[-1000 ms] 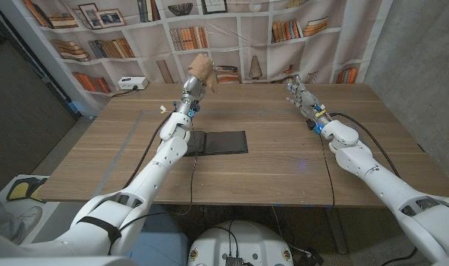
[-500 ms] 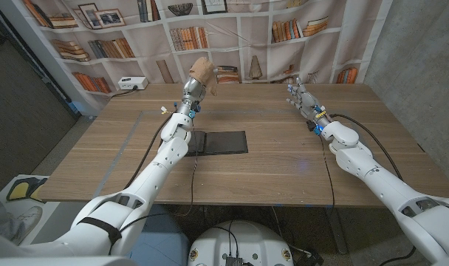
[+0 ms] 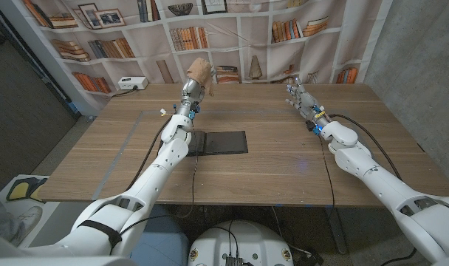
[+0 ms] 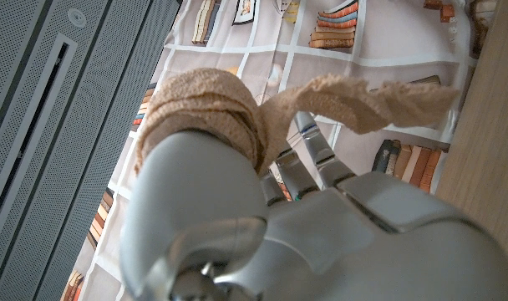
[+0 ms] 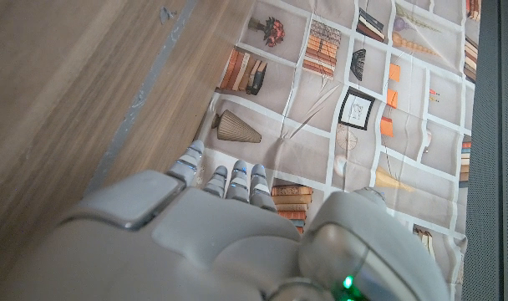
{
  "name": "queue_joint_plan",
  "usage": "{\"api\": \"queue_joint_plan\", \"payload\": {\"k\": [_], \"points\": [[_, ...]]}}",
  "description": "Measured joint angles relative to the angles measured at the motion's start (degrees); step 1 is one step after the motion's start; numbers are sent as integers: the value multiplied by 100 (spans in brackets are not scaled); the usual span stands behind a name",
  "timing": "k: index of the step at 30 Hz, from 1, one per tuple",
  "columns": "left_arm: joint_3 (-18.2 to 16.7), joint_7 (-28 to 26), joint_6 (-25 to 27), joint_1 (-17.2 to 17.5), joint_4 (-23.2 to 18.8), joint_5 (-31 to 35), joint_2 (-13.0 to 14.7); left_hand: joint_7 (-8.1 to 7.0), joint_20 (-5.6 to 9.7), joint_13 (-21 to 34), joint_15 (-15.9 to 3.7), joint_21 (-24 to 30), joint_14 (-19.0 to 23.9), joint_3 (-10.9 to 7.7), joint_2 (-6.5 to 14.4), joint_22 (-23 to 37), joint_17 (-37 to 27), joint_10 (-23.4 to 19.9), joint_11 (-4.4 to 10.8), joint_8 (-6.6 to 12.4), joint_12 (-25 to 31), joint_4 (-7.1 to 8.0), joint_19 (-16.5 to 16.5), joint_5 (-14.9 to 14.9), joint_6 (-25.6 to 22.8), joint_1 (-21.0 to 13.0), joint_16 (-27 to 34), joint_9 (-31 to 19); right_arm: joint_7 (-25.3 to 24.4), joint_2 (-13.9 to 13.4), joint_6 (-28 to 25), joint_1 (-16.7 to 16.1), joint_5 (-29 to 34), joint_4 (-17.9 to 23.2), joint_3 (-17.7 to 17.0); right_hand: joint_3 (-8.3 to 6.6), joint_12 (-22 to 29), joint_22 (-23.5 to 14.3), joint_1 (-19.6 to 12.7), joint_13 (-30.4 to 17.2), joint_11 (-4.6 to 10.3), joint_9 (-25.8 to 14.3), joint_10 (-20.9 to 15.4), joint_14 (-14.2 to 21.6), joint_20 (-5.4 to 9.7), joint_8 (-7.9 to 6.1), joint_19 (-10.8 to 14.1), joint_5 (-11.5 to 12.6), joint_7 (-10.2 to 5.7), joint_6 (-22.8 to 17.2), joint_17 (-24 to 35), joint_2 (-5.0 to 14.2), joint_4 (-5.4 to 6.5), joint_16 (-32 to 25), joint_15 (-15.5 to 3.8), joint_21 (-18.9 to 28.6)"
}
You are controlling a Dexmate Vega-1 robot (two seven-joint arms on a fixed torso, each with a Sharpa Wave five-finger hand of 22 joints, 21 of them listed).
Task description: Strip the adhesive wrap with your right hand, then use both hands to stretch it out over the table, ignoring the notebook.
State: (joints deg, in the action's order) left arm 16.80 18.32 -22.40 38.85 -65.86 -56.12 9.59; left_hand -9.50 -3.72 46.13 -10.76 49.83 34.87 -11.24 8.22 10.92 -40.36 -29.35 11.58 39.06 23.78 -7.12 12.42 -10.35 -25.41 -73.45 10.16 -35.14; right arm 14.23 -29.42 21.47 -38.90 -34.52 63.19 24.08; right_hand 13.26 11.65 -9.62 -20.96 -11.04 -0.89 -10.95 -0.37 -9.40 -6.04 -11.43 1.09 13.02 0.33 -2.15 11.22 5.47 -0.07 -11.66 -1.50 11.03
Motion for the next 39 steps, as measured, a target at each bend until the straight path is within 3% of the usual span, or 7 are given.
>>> {"api": "queue_joint_plan", "payload": {"k": [4,8,19,28,30,33,39], "points": [[-16,-51,1,37,-33,-15,0,-75,-25,-293,61,0,-329,-79,-65,-19,388,144,-63,-584,-295,-15,-115,0,520,168,0,431,9,6,0,18,13,-5,13,0,0,0,0,0,0,0,0,0,0,0,0,0,0,0,0,0,0,0,0,0],[-30,-100,1,72,-61,-21,1,-95,-59,-452,25,-45,-456,-144,-55,-27,588,88,-52,-813,-385,2,-243,0,536,275,26,670,11,14,-2,29,19,-6,20,0,0,0,0,0,0,0,0,0,0,0,0,0,0,0,0,0,0,0,0,0],[-58,-194,-72,145,-131,-31,-18,10,198,-703,51,-238,-729,-190,-176,-86,958,67,-73,-1052,-535,-32,-518,-1,224,501,26,1031,125,47,-57,72,48,-17,111,-17,0,0,0,0,0,0,0,0,0,0,0,0,0,0,0,0,-17,0,0,0],[-94,-297,-211,232,-206,-36,-63,131,303,-832,35,-280,-749,-290,-130,-107,1183,-13,-114,-1098,-613,-68,-414,-1,-101,547,71,1202,300,93,-122,136,56,-71,209,-34,0,0,0,0,69,0,-27,29,-1,0,1,0,-39,-39,0,0,-34,0,-29,0],[-102,-324,-238,248,-222,-37,-71,153,303,-855,61,-308,-820,-316,-100,-107,1227,-13,-114,-1118,-639,-47,-414,-1,-123,577,71,1239,339,100,-138,150,56,-80,231,-40,-21,0,0,0,8,0,35,11,-178,13,55,0,-42,24,0,0,-40,0,160,0],[-117,-384,-289,278,-245,-36,-87,161,303,-893,86,-345,-905,-316,-76,-107,1292,-34,-134,-1156,-662,-47,-414,-1,-132,601,71,1282,466,102,-192,192,50,-98,274,-40,-44,0,-25,0,66,0,110,-23,-440,42,56,0,-120,157,0,-25,-40,0,368,-23],[-126,-472,-330,311,-273,-31,-98,162,252,-907,188,-455,-1251,-340,-132,-107,1431,10,-178,-1239,-726,-23,-509,-1,-193,700,0,1358,726,98,-276,266,8,-133,333,-46,-20,0,-40,-1,46,0,22,71,-546,62,73,0,-149,227,0,-40,-82,-23,501,-23]]}}
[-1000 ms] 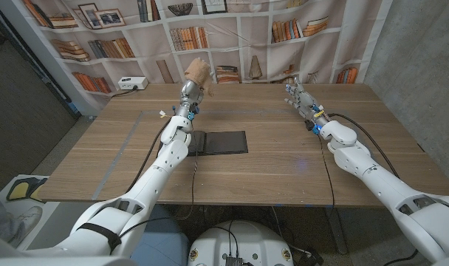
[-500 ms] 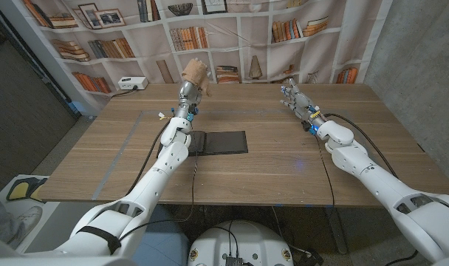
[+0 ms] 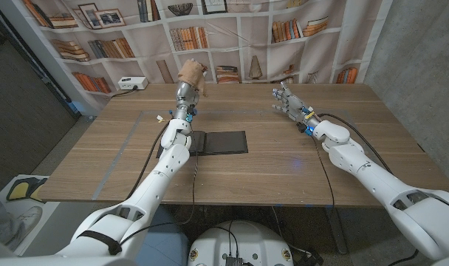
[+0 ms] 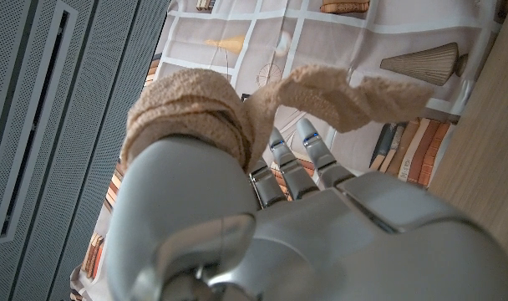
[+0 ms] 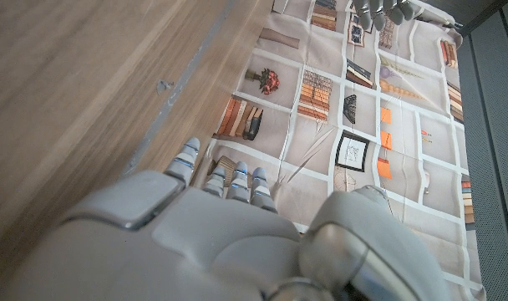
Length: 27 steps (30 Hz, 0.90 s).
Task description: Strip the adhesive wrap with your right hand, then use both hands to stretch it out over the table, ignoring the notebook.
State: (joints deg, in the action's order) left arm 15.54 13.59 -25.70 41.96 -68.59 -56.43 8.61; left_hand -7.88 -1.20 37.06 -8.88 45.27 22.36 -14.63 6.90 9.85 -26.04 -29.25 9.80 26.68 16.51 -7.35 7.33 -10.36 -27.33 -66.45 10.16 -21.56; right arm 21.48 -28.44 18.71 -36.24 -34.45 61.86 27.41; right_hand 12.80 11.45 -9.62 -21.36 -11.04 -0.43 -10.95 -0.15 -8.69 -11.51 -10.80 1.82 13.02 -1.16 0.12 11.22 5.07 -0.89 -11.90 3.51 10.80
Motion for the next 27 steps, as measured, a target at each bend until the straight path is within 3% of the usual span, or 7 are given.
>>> {"api": "queue_joint_plan", "payload": {"k": [3,7,11,14,17,21,27], "points": [[0,-28,-6,2,-1,11,-1,0,11,-18,32,0,-95,0,-20,0,71,11,-8,-17,-39,0,-5,0,0,20,0,30,109,-10,-43,30,-28,4,13,-2,33,-4,-31,-32,-133,0,-132,196,-42,0,119,0,44,64,0,-31,-32,-66,269,3],[11,-62,-26,-13,20,51,-1,0,41,-58,29,-45,-178,-24,-21,0,170,84,-39,-83,-84,-24,24,0,0,65,0,70,293,-28,-85,122,-51,19,49,14,66,-14,-53,-36,-238,0,-239,354,-33,0,249,0,97,117,0,-53,-47,-65,75,46],[29,-68,-32,-52,75,69,-5,0,41,-70,60,-45,-244,-24,-27,1,235,134,-90,-128,-116,-24,24,0,0,118,0,87,464,-26,-97,195,-85,-26,68,-25,117,-14,-181,-36,129,0,-473,453,-24,-68,505,0,0,18,0,-75,-149,-112,-23,46],[53,-54,-34,-77,118,81,-14,0,40,-95,79,-95,-263,-24,-50,1,279,165,-121,-128,-132,-24,24,0,0,143,1,110,637,7,-98,285,-130,-107,81,-36,132,-13,-234,-36,248,0,-592,508,-37,-69,573,0,-79,-62,0,-68,-159,-114,-16,46],[75,-43,-32,-89,145,91,-22,14,40,-114,119,-134,-307,27,-96,1,331,251,-115,-185,-193,26,24,0,15,278,26,129,838,72,-88,371,-213,-236,83,-74,132,-2,-322,-36,246,0,-605,485,-57,-107,594,0,-39,-102,0,-62,-200,-114,-88,46],[107,-36,-4,-100,163,110,-29,13,8,-193,172,-266,-439,58,-149,-24,455,683,-269,-285,-402,57,-8,0,78,408,26,164,1040,137,-76,445,-299,-331,77,-128,132,3,-473,-36,12,0,-657,295,-54,-126,542,-44,77,-175,-31,-28,-315,-27,30,0],[163,-57,41,-100,164,153,-38,41,-15,-276,262,-356,-590,82,-162,-26,557,1047,-424,-363,-511,82,-113,-7,146,511,26,199,1280,231,-47,575,-356,-504,74,-161,114,3,-595,-36,45,0,-689,199,-60,-130,483,-44,77,-175,-31,-52,-379,4,73,-22]]}}
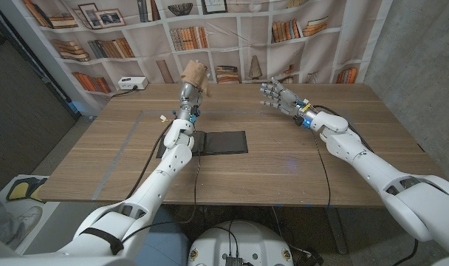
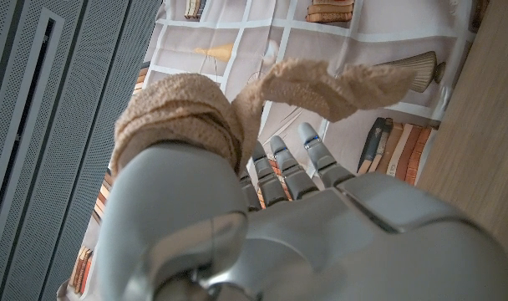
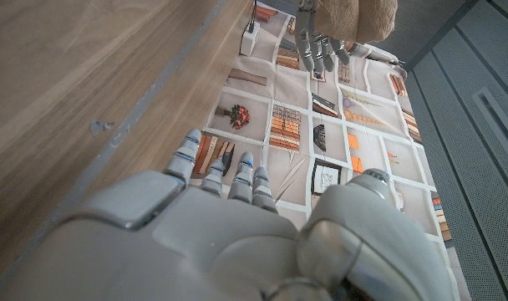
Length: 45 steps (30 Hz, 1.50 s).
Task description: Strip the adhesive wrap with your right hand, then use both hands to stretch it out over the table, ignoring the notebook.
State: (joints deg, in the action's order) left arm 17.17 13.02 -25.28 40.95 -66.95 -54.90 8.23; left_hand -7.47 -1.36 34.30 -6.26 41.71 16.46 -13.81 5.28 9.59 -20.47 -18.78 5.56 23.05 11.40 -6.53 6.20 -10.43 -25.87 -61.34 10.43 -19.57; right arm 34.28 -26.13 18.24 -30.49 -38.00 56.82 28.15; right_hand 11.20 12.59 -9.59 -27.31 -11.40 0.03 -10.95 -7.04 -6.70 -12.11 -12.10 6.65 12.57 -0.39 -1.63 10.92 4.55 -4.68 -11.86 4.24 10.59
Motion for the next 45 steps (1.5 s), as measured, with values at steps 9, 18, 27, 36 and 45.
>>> {"api": "queue_joint_plan", "payload": {"k": [9,18,27,36,45], "points": [[74,-103,71,-2,-55,67,18,-104,-43,-126,91,-305,-333,111,-40,0,117,429,-59,-183,-83,111,-392,-17,184,268,0,50,493,143,149,138,-181,-238,2,-86,-51,0,-204,0,-1,0,0,-213,286,0,-327,0,0,0,16,53,-86,65,-511,-65],[156,-306,175,-49,-95,244,67,-208,-100,-271,209,-642,-883,279,-181,17,262,881,-146,-443,-88,133,-796,-38,577,483,0,120,903,560,293,427,-321,-900,-75,-133,-51,-1,-294,0,-20,0,-19,-208,490,0,-351,0,32,-32,16,83,-133,36,-515,-41],[259,-537,225,-54,-225,445,137,-181,23,-374,179,-845,-1195,369,-235,0,433,995,-194,-566,-78,89,-919,-60,699,536,-26,151,1199,756,488,590,-328,-1222,-77,-181,-90,-1,-387,-24,1,0,2,-219,644,25,-403,0,31,-31,15,85,-180,36,-463,-42],[440,-893,158,-59,-343,1003,321,-164,118,-507,216,-1007,-1363,516,-361,0,640,1124,-208,-675,-78,129,-887,-104,777,712,-47,189,1325,798,630,658,-190,-1291,-20,-262,-160,-1,-603,-4,40,-13,229,-302,1010,46,-485,0,-22,22,15,151,-261,37,-544,-43],[544,-1074,111,-40,-426,1264,390,-195,129,-714,186,-1249,-1474,830,-612,-27,861,1236,-197,-802,-37,259,-875,-215,807,1063,-22,256,1170,679,775,640,75,-1059,91,-314,-160,-2,-765,-4,97,-13,285,-317,1040,45,-515,0,-54,54,15,142,-316,36,-590,-43]]}}
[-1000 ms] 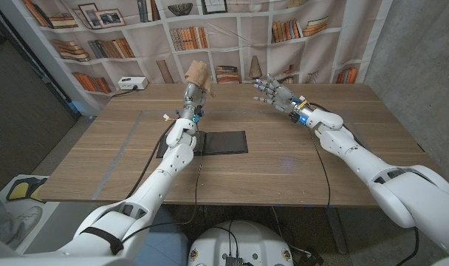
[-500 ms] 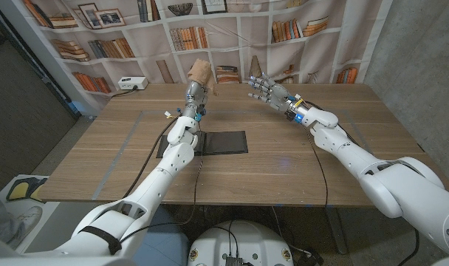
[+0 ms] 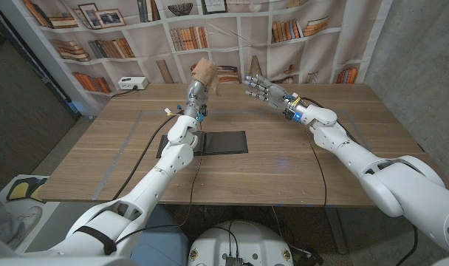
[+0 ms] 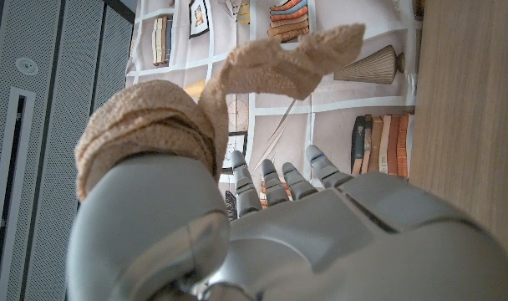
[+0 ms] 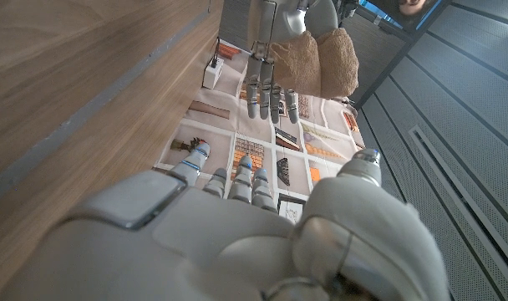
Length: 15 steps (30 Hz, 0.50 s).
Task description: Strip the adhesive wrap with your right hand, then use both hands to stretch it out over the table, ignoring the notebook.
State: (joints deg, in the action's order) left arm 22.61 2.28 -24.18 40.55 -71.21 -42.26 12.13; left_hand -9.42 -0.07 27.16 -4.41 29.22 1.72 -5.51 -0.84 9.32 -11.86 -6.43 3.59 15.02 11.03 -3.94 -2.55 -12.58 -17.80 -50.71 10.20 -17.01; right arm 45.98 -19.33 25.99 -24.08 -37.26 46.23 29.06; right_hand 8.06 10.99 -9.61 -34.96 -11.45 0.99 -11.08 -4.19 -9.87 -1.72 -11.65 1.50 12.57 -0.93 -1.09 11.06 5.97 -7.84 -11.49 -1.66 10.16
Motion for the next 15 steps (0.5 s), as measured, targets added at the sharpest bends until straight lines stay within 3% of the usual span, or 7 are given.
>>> {"api": "queue_joint_plan", "payload": {"k": [8,11,15], "points": [[62,-141,27,41,-137,127,82,-21,19,-65,0,-65,0,134,-118,4,41,0,0,-28,22,41,19,-122,21,139,37,27,-200,-121,168,-33,261,236,113,-49,0,0,-223,-1,7,0,68,0,-8,0,-35,0,5,4,0,-20,-95,0,0,0],[76,-192,81,55,-181,152,101,-21,19,-88,0,-97,0,159,-113,17,41,0,0,-28,22,64,19,-143,21,156,44,27,-244,-165,203,-54,315,344,153,-89,0,0,-360,-1,15,1,77,0,155,0,31,-27,30,33,0,-41,-135,0,0,45],[108,-281,164,85,-262,190,129,-33,20,-114,0,-127,1,192,-143,17,67,-1,0,-28,43,78,21,-205,8,187,44,27,-316,-241,213,-101,375,533,200,-163,0,27,-645,-1,46,1,107,116,327,0,293,-44,-31,93,0,-57,-173,-40,-31,111]]}}
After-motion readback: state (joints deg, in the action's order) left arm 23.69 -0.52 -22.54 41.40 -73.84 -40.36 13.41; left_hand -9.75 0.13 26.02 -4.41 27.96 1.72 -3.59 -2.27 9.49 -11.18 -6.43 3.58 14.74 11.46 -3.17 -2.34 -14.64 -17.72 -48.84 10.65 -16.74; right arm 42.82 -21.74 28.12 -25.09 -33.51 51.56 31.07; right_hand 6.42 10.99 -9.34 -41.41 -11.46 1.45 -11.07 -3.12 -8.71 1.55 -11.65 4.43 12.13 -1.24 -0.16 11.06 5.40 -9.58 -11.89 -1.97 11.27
